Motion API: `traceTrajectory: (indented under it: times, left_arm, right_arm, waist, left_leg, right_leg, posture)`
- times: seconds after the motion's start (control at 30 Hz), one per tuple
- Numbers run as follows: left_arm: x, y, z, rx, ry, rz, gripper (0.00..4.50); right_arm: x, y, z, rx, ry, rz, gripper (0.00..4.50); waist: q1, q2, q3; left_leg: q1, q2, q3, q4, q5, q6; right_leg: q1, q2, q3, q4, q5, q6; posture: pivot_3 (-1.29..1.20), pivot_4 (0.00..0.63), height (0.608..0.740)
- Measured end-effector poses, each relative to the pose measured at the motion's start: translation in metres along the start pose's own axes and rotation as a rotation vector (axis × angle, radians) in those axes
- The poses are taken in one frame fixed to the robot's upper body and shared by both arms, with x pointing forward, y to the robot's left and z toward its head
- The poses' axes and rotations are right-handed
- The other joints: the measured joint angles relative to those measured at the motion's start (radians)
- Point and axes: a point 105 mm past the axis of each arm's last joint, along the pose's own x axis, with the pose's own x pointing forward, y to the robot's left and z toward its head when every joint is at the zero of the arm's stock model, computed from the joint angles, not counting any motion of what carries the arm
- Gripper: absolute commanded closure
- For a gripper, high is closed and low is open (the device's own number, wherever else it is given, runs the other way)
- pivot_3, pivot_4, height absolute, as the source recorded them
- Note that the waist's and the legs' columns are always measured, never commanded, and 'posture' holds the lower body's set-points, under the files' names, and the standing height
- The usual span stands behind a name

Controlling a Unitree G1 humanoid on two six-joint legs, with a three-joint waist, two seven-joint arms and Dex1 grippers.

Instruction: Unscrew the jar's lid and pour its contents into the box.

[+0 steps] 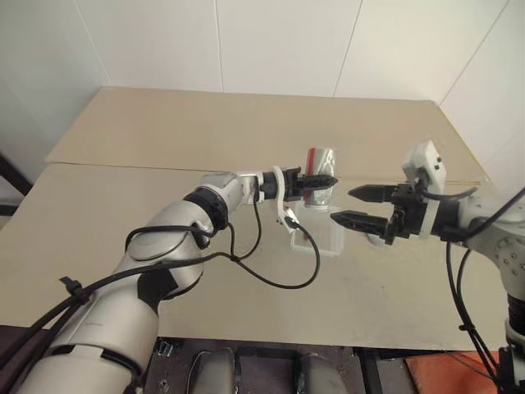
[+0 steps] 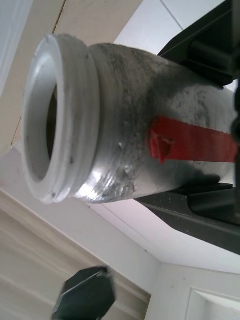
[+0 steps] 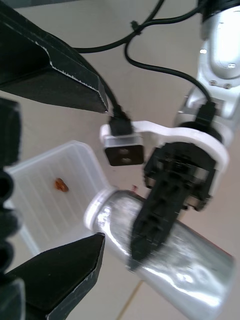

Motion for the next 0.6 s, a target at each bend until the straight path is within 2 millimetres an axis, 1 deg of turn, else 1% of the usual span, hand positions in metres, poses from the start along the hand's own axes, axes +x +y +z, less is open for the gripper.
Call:
traceTrajectory:
  times: [0.17, 0.23, 0.27, 0.3, 0.37, 0.4, 0.43, 0.5, 0.57, 0.6]
  left_arm:
    - [0.000, 0.007, -0.016, -0.031, 0.054, 0.022, 2.57]
    - [-0.006, 0.005, -0.025, -0.116, 0.111, 0.022, 2.57]
    - [-0.014, 0.003, -0.034, -0.184, 0.165, 0.019, 2.57]
    - [-0.027, -0.002, -0.048, -0.302, 0.259, 0.015, 2.57]
    - [-0.062, -0.017, -0.072, -0.479, 0.434, -0.006, 2.57]
    - [-0.079, -0.026, -0.079, -0.588, 0.521, -0.012, 2.57]
    - [-0.093, -0.034, -0.081, -0.715, 0.603, -0.003, 2.57]
    - [-0.110, -0.051, -0.073, -0.976, 0.710, 0.001, 2.57]
    - [-0.122, -0.070, -0.054, -1.330, 0.824, 0.037, 2.57]
    - [-0.126, -0.076, -0.043, -1.496, 0.857, 0.064, 2.57]
  right_arm:
    - [-0.001, 0.000, -0.001, 0.000, 0.006, 0.003, 0.03]
    - [-0.001, 0.000, -0.001, -0.002, 0.003, 0.001, 0.03]
    - [-0.001, -0.001, 0.000, -0.005, 0.000, -0.002, 0.03]
    - [-0.001, -0.001, 0.001, -0.010, -0.005, -0.004, 0.03]
    - [-0.001, -0.001, 0.001, -0.016, -0.009, -0.008, 0.03]
    - [-0.001, -0.002, 0.000, -0.016, -0.008, -0.012, 0.03]
    - [-0.001, -0.002, -0.002, -0.014, -0.007, -0.013, 0.03]
    - [-0.001, -0.002, -0.003, -0.014, -0.007, -0.014, 0.03]
    - [0.000, -0.003, -0.002, -0.034, -0.017, -0.019, 0.03]
    - [0.000, -0.004, -0.001, -0.042, -0.021, -0.023, 0.03]
  waist:
    - [-0.001, 0.000, 0.000]
    - [-0.003, 0.000, 0.000]
    - [-0.006, 0.000, 0.000]
    - [-0.012, 0.000, 0.000]
    - [-0.026, 0.000, 0.000]
    - [-0.029, 0.000, 0.000]
    - [-0.028, 0.000, 0.000]
    - [-0.026, 0.001, 0.000]
    - [-0.023, 0.001, 0.000]
    - [-0.024, 0.001, 0.000]
  left_leg:
    - [0.000, 0.000, 0.000, 0.000, 0.000, 0.000]
    - [0.000, 0.000, 0.000, 0.000, 0.000, 0.000]
    - [0.000, 0.000, 0.000, 0.000, 0.000, 0.000]
    - [0.001, 0.001, 0.000, 0.000, 0.001, -0.001]
    - [0.002, 0.001, 0.000, 0.000, 0.002, -0.004]
    - [0.003, 0.001, 0.000, 0.000, 0.002, -0.004]
    - [0.004, 0.001, 0.000, 0.000, 0.003, -0.004]
    - [0.003, 0.001, 0.002, 0.001, 0.003, -0.006]
    - [0.002, 0.001, 0.002, 0.006, 0.003, -0.006]
    - [0.000, 0.001, 0.002, 0.007, 0.003, -0.005]
  right_leg:
    - [0.000, 0.000, 0.000, 0.000, 0.000, 0.000]
    - [0.000, 0.000, 0.000, 0.001, 0.000, 0.000]
    - [-0.001, 0.000, 0.000, 0.001, 0.000, 0.000]
    - [-0.001, 0.000, 0.000, 0.002, 0.000, 0.000]
    - [-0.001, 0.000, 0.000, 0.002, 0.000, 0.000]
    - [0.000, -0.001, 0.000, 0.002, 0.000, 0.000]
    - [0.001, -0.001, 0.000, 0.002, 0.000, 0.000]
    - [0.001, -0.002, 0.000, 0.002, 0.000, 0.000]
    - [0.002, -0.003, -0.001, 0.003, 0.000, 0.001]
    - [0.002, -0.003, -0.001, 0.002, 0.000, 0.002]
  posture:
    - [0.00, 0.150, 0.740]
    - [0.00, 0.150, 0.740]
    - [0.00, 0.150, 0.740]
    - [0.00, 0.150, 0.740]
    - [0.00, 0.150, 0.740]
    - [0.00, 0.150, 0.740]
    - [0.00, 0.150, 0.740]
    - [0.00, 0.150, 0.740]
    - [0.00, 0.150, 0.740]
    - [0.00, 0.150, 0.740]
